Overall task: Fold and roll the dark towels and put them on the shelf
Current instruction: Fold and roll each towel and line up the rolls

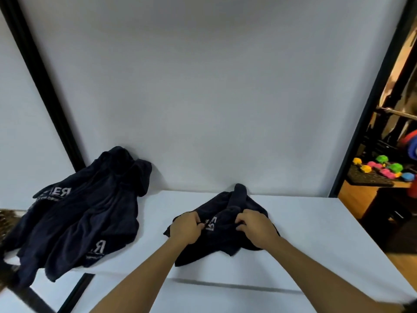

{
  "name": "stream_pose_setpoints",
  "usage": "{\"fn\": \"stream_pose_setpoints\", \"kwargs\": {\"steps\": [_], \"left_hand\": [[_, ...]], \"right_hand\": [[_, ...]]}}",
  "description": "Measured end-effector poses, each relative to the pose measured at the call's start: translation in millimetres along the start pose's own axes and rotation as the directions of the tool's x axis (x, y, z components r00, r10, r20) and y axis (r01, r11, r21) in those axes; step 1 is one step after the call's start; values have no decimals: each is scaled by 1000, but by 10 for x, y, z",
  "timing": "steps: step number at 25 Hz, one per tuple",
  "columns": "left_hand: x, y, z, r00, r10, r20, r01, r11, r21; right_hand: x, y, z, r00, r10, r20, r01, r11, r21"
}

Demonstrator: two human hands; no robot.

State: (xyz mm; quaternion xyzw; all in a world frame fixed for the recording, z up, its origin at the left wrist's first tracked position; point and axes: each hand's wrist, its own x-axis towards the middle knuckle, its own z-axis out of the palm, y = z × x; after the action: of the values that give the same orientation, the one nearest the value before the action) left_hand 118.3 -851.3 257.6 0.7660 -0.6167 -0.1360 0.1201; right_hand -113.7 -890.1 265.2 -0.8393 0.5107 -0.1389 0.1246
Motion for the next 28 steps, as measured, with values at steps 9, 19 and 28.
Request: {"fn": "stream_pose_setpoints", "kwargs": {"steps": [9,19,28], "left_hand": [[375,234,-2114,906,287,-309,-385,863,-327],[673,-159,-411,953,299,45,-269,906,-327],[944,324,9,933,327,153,-348,927,139]], "right_hand": [[514,-553,-1334,699,111,-707,107,960,258],[-166,287,-123,872,431,-231,-382,895,228],[98,321,-63,789,593,162,-610,787,91]]}}
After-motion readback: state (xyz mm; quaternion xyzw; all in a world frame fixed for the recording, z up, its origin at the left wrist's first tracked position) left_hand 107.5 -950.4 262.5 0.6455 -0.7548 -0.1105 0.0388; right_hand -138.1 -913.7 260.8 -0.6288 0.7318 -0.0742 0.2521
